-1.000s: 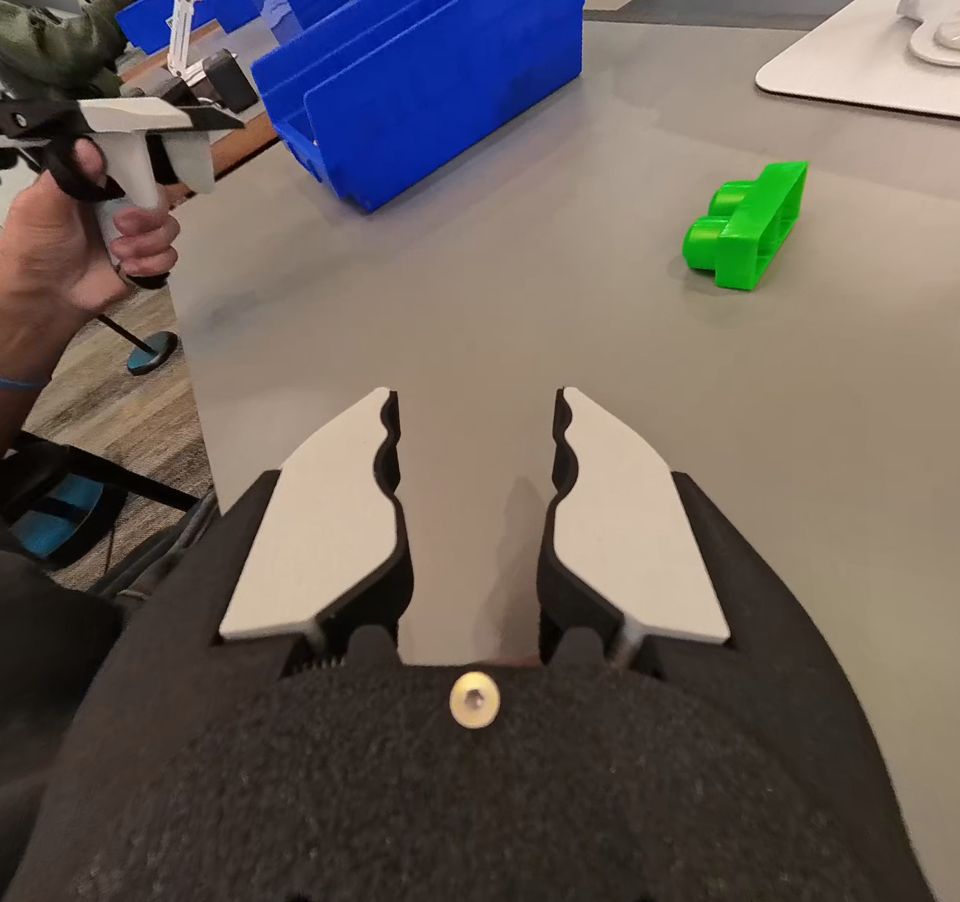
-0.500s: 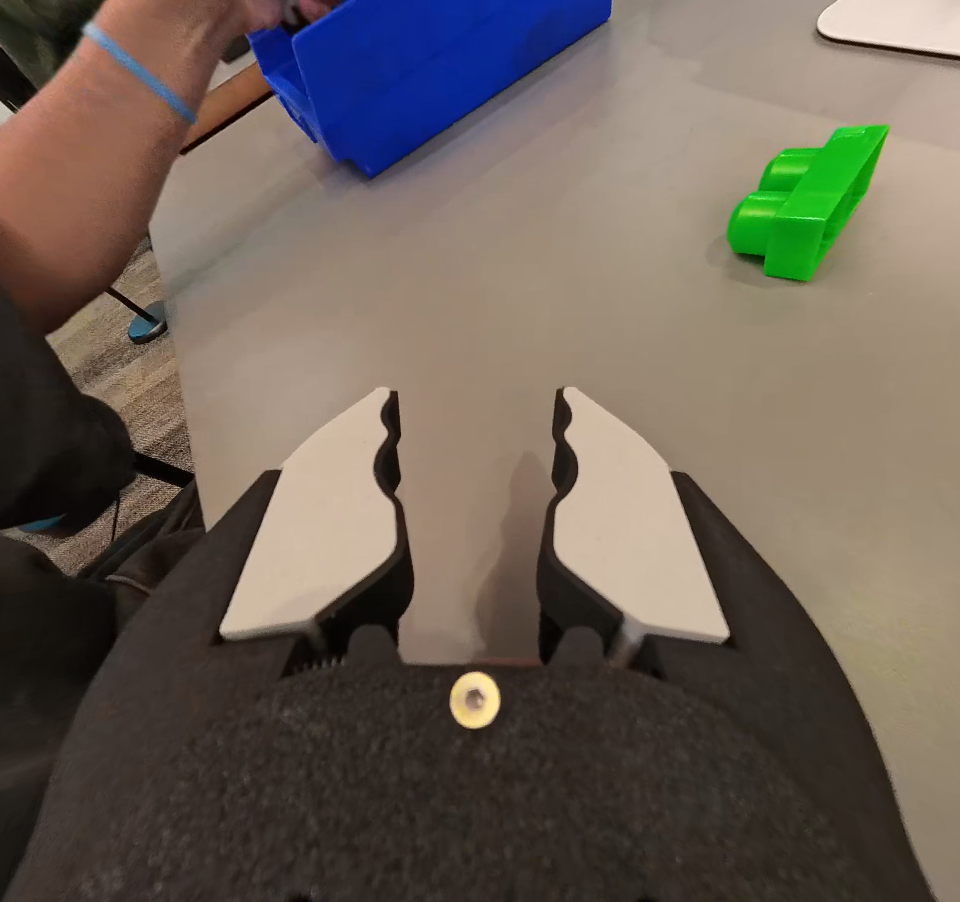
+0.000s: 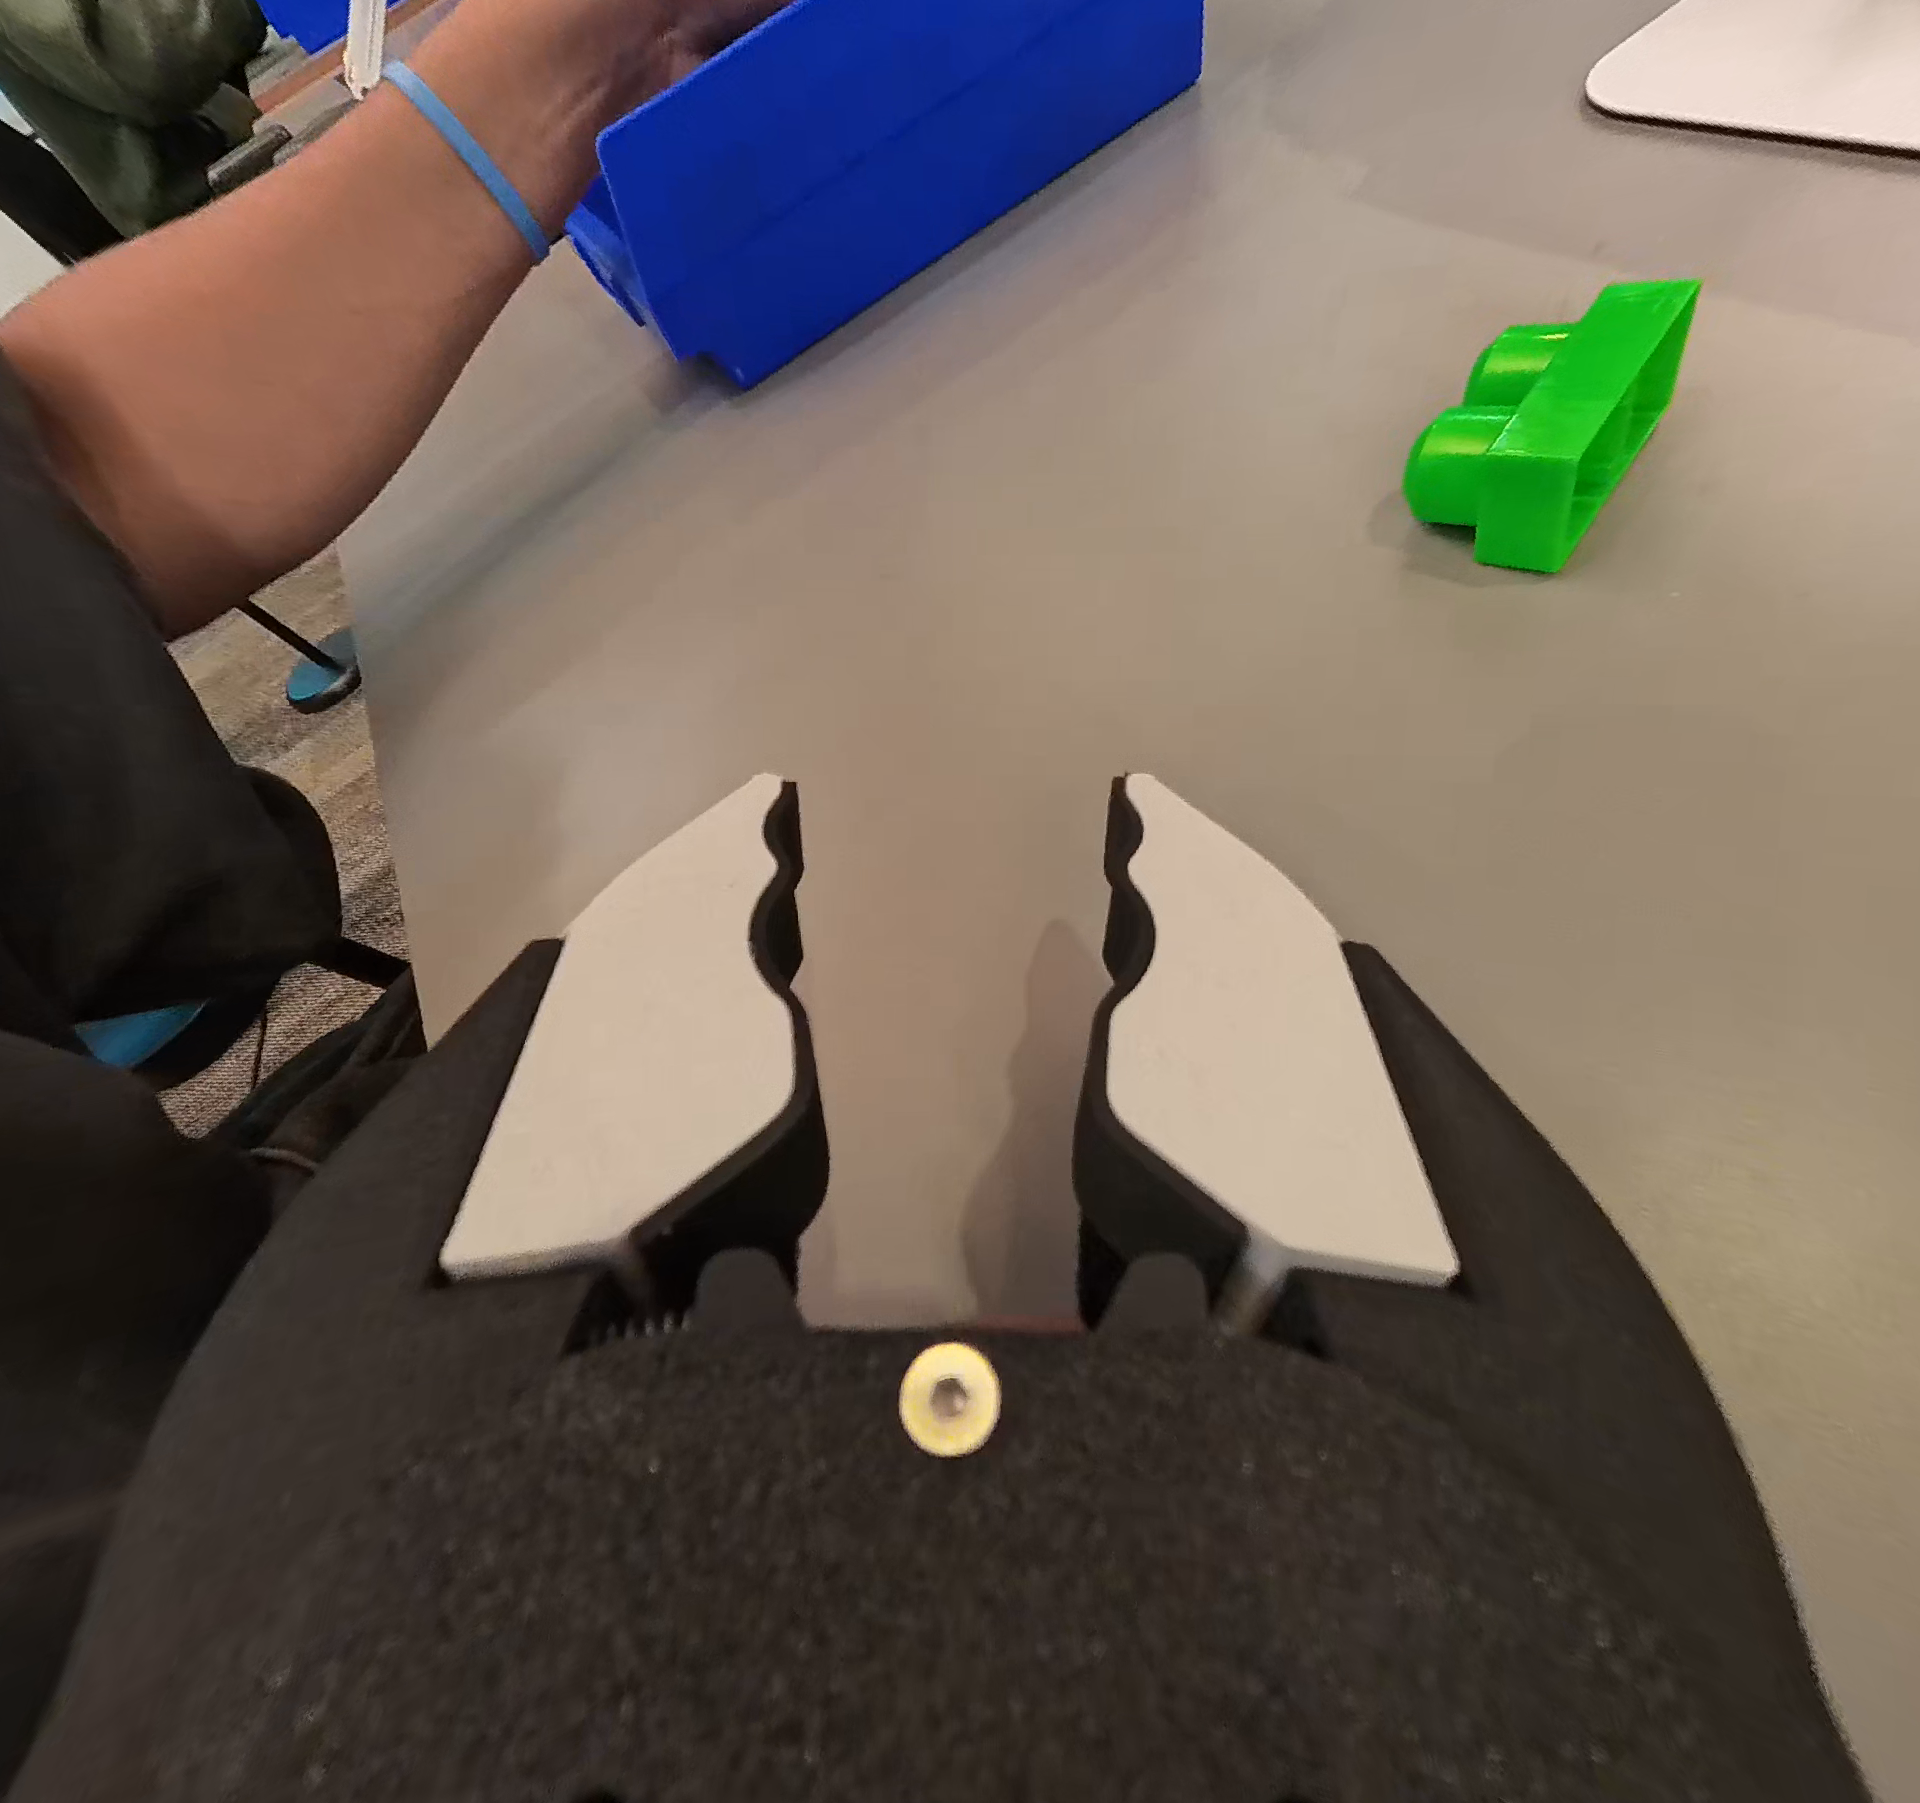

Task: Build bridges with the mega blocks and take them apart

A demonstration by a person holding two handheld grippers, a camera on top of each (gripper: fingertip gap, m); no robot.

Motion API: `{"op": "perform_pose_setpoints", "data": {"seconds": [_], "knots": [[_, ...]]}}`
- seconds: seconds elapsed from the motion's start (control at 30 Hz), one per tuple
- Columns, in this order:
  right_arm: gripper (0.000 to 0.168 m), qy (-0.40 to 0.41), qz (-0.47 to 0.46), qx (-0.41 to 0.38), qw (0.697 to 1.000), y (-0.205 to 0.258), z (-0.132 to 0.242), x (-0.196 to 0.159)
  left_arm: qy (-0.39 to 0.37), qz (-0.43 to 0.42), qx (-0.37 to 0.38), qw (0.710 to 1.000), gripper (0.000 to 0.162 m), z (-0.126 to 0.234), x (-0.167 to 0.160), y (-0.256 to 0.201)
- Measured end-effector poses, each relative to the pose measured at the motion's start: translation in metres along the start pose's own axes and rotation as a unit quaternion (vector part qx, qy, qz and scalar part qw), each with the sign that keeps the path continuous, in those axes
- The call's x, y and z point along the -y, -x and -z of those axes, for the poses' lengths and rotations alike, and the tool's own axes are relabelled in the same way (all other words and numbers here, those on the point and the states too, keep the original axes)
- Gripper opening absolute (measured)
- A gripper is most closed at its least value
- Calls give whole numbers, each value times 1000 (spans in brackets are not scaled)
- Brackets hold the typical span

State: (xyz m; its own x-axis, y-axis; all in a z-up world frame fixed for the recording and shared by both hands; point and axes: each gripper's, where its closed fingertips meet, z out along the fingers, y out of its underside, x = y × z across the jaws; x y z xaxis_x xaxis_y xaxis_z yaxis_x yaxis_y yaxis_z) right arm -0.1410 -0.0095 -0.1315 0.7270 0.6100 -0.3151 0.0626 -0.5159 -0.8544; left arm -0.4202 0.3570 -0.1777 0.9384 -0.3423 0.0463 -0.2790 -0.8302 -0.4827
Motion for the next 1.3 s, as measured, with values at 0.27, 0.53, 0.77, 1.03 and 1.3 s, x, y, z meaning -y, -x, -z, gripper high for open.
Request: {"op": "perform_pose_setpoints", "data": {"seconds": [0.27,0.53,0.77,1.03,1.3], "knots": [[56,-1,7,-1,1000,5,3,3,3,-52,-18,998,37,5,-9,-12],[55,-23,11,-14,1000,4,20,13,-207,-134,-179,952,37,180,-24,-98],[55,-29,15,-30,999,0,28,12,-72,-326,-172,927,37,136,-136,-235],[55,-23,19,-34,999,4,33,5,13,-357,-183,916,37,61,-134,-296],[55,-22,22,-29,999,10,41,0,36,-397,-158,903,42,51,-150,-306]]}}
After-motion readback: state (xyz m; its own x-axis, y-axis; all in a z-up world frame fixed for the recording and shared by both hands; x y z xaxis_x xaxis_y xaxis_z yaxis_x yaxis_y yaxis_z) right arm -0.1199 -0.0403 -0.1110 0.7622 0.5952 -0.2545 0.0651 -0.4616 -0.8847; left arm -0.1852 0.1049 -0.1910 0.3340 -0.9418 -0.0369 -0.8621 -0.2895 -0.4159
